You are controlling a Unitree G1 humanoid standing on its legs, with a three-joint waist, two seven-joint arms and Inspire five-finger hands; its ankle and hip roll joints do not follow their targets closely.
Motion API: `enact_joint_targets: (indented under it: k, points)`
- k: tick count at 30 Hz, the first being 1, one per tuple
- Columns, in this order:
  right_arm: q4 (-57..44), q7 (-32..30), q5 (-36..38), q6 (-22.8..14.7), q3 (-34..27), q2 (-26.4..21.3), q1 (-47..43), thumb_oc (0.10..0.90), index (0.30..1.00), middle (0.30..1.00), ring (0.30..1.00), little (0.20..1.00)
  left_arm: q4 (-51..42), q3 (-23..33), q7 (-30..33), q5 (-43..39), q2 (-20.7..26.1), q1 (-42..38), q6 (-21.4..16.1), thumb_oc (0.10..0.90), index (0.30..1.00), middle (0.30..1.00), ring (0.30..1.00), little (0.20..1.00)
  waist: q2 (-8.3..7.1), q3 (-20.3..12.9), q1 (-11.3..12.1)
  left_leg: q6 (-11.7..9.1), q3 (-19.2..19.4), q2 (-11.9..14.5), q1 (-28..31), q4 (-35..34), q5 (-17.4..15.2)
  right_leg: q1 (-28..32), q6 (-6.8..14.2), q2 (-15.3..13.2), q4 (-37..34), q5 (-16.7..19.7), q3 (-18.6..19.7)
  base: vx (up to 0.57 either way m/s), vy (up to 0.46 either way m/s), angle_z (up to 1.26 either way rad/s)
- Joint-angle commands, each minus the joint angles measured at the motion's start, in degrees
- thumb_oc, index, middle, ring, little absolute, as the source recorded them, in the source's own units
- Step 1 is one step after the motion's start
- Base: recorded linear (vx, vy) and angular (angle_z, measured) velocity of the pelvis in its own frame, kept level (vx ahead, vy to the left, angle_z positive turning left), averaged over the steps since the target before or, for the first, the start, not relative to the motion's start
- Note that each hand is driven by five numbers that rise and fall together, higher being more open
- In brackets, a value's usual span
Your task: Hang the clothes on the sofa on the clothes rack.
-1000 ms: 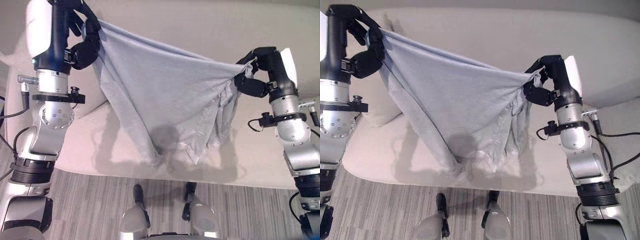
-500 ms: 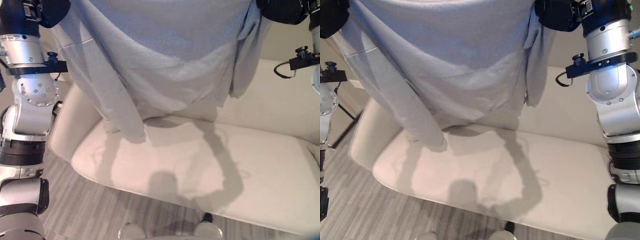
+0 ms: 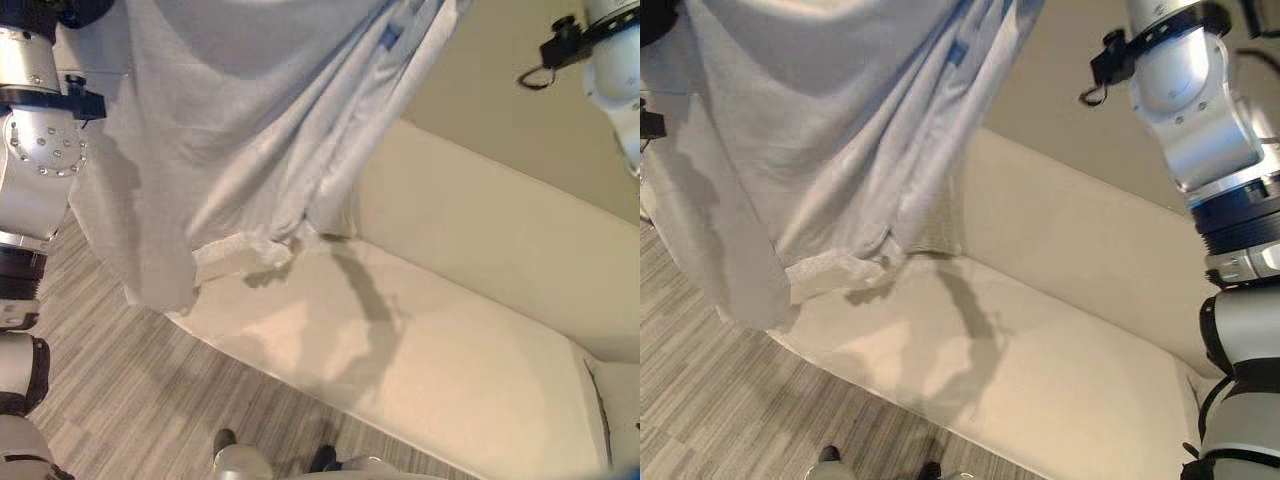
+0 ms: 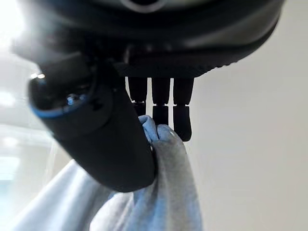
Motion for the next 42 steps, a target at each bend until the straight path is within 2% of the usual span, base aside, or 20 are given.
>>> enact_joint_targets:
  k: [1, 7, 8, 10, 12, 15, 17, 19, 22, 24, 26, 28, 29, 32, 34, 36, 38, 39, 40, 42]
  points:
    - [1.7, -4.2, 3.3, 0.3, -3.2, -3.6, -2.6, 0.4, 0.3, 0.3, 0.3, 0.3, -2.4, 4.9, 0.8, -0.8, -2.5, -4.1, -2.9, 0.4, 0.3, 0.3, 0.3, 0.3, -0.5, -3.4, -2.0, -0.8, 7.0, -3.0, -1.1, -4.6, -3.1, 5.2, 6.8, -1.4, -13.0, 3.7, -1.8, -0.11, 0.248, 0.64]
    - [1.0, -3.5, 3.1, 0.7, -4.0, -3.7, -0.5, 0.4, 0.3, 0.3, 0.3, 0.3, -2.8, 5.3, 0.0, -0.4, -3.9, -2.9, -2.9, 0.4, 0.3, 0.3, 0.3, 0.3, 0.1, -3.4, -2.7, -0.8, 10.5, -0.8, -0.2, -4.4, -3.1, 4.9, 7.2, -2.6, -13.0, 4.7, -3.1, 0.01, 0.177, 0.49]
    - [0.0, -2.7, 2.2, 1.1, -4.9, -4.1, 3.7, 0.4, 0.3, 0.3, 0.3, 0.3, -2.7, 6.2, -0.6, -0.9, -6.1, -0.9, -3.3, 0.4, 0.3, 0.3, 0.3, 0.3, -0.39, -4.2, -4.2, -2.9, 9.5, 10.8, 2.0, -3.1, 0.6, 5.4, 7.5, -8.4, -12.5, 5.2, -5.9, 0.22, 0.636, 0.01]
    - [-0.5, -3.4, 1.7, 1.2, -5.0, -5.2, 4.3, 0.4, 0.3, 0.3, 0.3, 0.3, -1.5, 4.9, 0.3, -2.0, -5.6, -2.3, -3.7, 0.4, 0.3, 0.3, 0.3, 0.3, 0.22, -4.5, -5.7, -4.7, 8.4, 17.3, 1.3, -2.4, 6.4, 6.3, 8.4, -10.8, -12.2, 4.5, -7.2, 0.28, 0.735, 0.96]
    - [-1.2, -3.9, 1.3, 1.3, -5.5, -6.9, 5.3, 0.4, 0.3, 0.3, 0.3, 0.3, -1.5, 4.2, 0.5, -2.5, -5.1, -3.4, -4.2, 0.4, 0.3, 0.3, 0.3, 0.3, 1.51, -4.8, -6.8, -6.6, 10.8, 20.2, -0.1, -1.9, 9.1, 8.2, 9.6, -13.6, -12.3, 4.9, -8.5, 0.39, 0.735, 0.3]
    - [-1.5, -3.8, -0.5, 1.7, -6.7, -7.6, 6.9, 0.4, 0.3, 0.3, 0.3, 0.3, -2.7, 3.8, -0.5, -2.0, -4.7, -3.6, -4.7, 0.4, 0.3, 0.3, 0.3, 0.3, 3.0, -6.3, -7.1, -7.3, 12.6, 16.2, -0.1, -3.5, 3.3, 10.1, 11.8, -18.0, -12.3, 9.3, -9.4, 0.4, 0.671, 0.39]
    - [-3.4, -3.7, -2.4, 2.1, -9.9, -8.2, 10.6, 0.4, 0.3, 0.3, 0.3, 0.3, -4.4, 3.0, -1.0, -0.8, -4.6, -3.3, -4.8, 0.4, 0.3, 0.3, 0.3, 0.3, 2.56, -6.5, -7.7, -4.9, 12.7, 9.6, -1.4, -2.9, -2.0, 10.4, 13.6, -25.3, -7.7, 20.7, -8.4, 0.42, 0.713, 0.02]
    - [-4.3, -4.2, -3.3, 2.5, -10.9, -7.5, 11.1, 0.4, 0.3, 0.3, 0.3, 0.3, -4.6, 2.1, -0.8, -0.1, -4.4, -4.0, -4.3, 0.4, 0.3, 0.3, 0.3, 0.3, 3.2, -6.1, -8.2, -2.4, 12.9, 4.9, 0.2, -4.7, -3.7, 9.1, 12.7, -28.9, -3.0, 24.9, -8.3, 0.35, 0.719, 0.52]
    - [-3.9, -4.3, -2.2, 1.9, -10.2, -8.3, 11.3, 0.4, 0.3, 0.3, 0.3, 0.3, -4.2, -1.3, -0.7, -0.6, -5.4, -7.2, -4.7, 0.4, 0.3, 0.3, 0.3, 0.3, 4.38, -4.8, -11.5, 0.1, 11.2, 0.3, 0.9, -4.8, -6.7, 2.6, 9.9, -23.1, 6.1, 18.8, 3.0, 0.31, 0.633, 0.55]
    - [-3.3, -4.4, -1.4, 1.7, -10.4, -9.2, 11.0, 0.4, 0.3, 0.3, 0.3, 0.3, -2.9, -2.0, -0.6, -1.1, -6.1, -8.2, -4.7, 0.4, 0.3, 0.3, 0.3, 0.3, 4.92, -4.4, -11.8, 0.4, 10.9, -0.6, 1.4, -4.8, -7.3, 1.0, 9.1, -20.5, 7.4, 14.6, 3.7, 0.24, 0.293, 0.89]
    - [-2.5, -4.9, -0.6, 1.5, -10.5, -10.5, 9.0, 0.4, 0.3, 0.3, 0.3, 0.3, -1.5, -3.4, -0.8, -1.2, -8.1, -11.1, -4.6, 0.4, 0.3, 0.3, 0.3, 0.3, 5.53, -2.7, -13.3, 0.5, 10.0, -2.1, 2.9, -4.8, -9.0, -3.7, 7.7, -14.1, 4.8, 7.6, 2.3, 0.3, 0.211, 0.52]
    - [-2.9, -5.1, -0.6, 1.5, -10.7, -11.8, 8.4, 0.4, 0.3, 0.3, 0.3, 0.3, -1.4, -2.6, -1.0, -1.5, -9.3, -10.9, -4.4, 0.4, 0.3, 0.3, 0.3, 0.3, 5.11, -1.6, -14.9, 0.8, 8.6, -4.3, 4.8, -4.8, -10.4, -8.4, 8.5, -8.7, 0.5, 7.3, 5.0, 0.49, 0.162, 0.28]
    - [-3.0, -5.0, -0.8, 1.7, -11.1, -13.0, 8.7, 0.4, 0.3, 0.3, 0.3, 0.3, -0.5, -1.3, -1.7, -0.7, -11.7, -9.7, -4.1, 0.4, 0.3, 0.3, 0.3, 0.3, 4.49, -0.7, -16.1, 1.1, 7.8, -7.5, 8.1, -4.8, -12.8, -13.0, 10.9, -3.8, -10.0, 11.8, 1.8, 0.64, 0.147, -0.15]
    - [-3.6, -5.2, -1.3, 1.6, -12.3, -12.9, 9.4, 0.4, 0.3, 0.3, 0.3, 0.3, -0.5, -0.6, -2.2, 0.6, -12.4, -8.9, -3.9, 0.4, 0.3, 0.3, 0.3, 0.3, 3.5, -0.8, -15.4, 1.1, 9.4, -9.3, 9.3, -4.8, -13.7, -14.1, 11.6, -4.6, -12.8, 12.9, -7.6, 0.38, 0.039, -0.17]
    - [-3.9, -4.8, -1.6, 1.5, -14.1, -13.7, 11.7, 0.4, 0.3, 0.3, 0.3, 0.3, -1.4, -0.7, -2.8, 1.4, -14.0, -7.6, -4.0, 0.4, 0.3, 0.3, 0.3, 0.3, 3.49, -3.1, -15.9, 2.2, 8.5, -11.6, 12.2, -4.8, -16.8, -10.6, 10.4, -4.7, -13.0, 11.1, -7.2, 0.48, -0.011, 0.4]
    - [-4.5, -4.6, -1.3, 1.5, -14.8, -13.6, 12.5, 0.4, 0.3, 0.3, 0.3, 0.3, -2.0, -0.4, -2.5, 1.1, -14.8, -6.6, -4.0, 0.4, 0.3, 0.3, 0.3, 0.3, 3.95, -3.3, -15.8, 1.5, 8.6, -12.1, 14.0, -4.1, -15.7, -8.9, 9.9, -4.3, -13.0, 11.1, -7.3, 0.49, -0.043, 0.47]
    - [-5.1, -4.6, -0.5, 1.8, -14.2, -14.7, 10.5, 0.4, 0.3, 0.3, 0.3, 0.3, -2.5, -0.9, -2.4, -0.4, -16.4, -7.8, -4.4, 0.4, 0.3, 0.3, 0.3, 0.3, 2.71, -1.1, -14.7, -5.3, 8.7, -7.0, 5.6, 23.0, -10.9, -2.9, 7.2, -5.2, -13.0, 10.0, -8.1, 0.41, -0.123, 0.17]
    - [-5.1, -4.6, -0.5, 1.8, -14.1, -14.7, 10.5, 0.4, 0.3, 0.3, 0.3, 0.3, -2.5, -0.9, -2.4, -0.4, -16.4, -7.9, -4.4, 0.4, 0.3, 0.3, 0.3, 0.3, 2.79, -1.1, -14.7, -5.4, 8.7, -6.8, 5.4, 23.4, -11.0, -3.0, 7.1, -5.1, -13.0, 10.0, -8.2, 0.26, -0.173, 0.1]
    - [-5.1, -4.4, 0.2, 1.9, -15.7, -14.0, 11.4, 0.4, 0.3, 0.3, 0.3, 0.3, -2.7, 0.0, -2.6, -0.6, -16.9, -6.6, -4.7, 0.4, 0.3, 0.3, 0.3, 0.3, 1.24, -0.2, -14.1, -8.5, 12.2, 0.2, -0.6, 37.6, -7.0, 0.7, 4.8, -5.0, -13.0, 7.1, -8.3, 0.26, -0.141, 0.19]
    - [-5.8, -3.5, -0.8, 2.3, -16.5, -13.4, 13.9, 0.4, 0.3, 0.3, 0.3, 0.3, -3.4, 1.0, -3.2, -0.9, -17.0, -5.1, -4.5, 0.4, 0.3, 0.3, 0.3, 0.3, 0.5, -0.3, -13.6, -7.0, 13.9, 6.1, -3.5, 38.1, -7.4, 3.3, 4.2, -5.0, -13.0, 5.4, -6.8, 0.36, -0.054, 0.34]
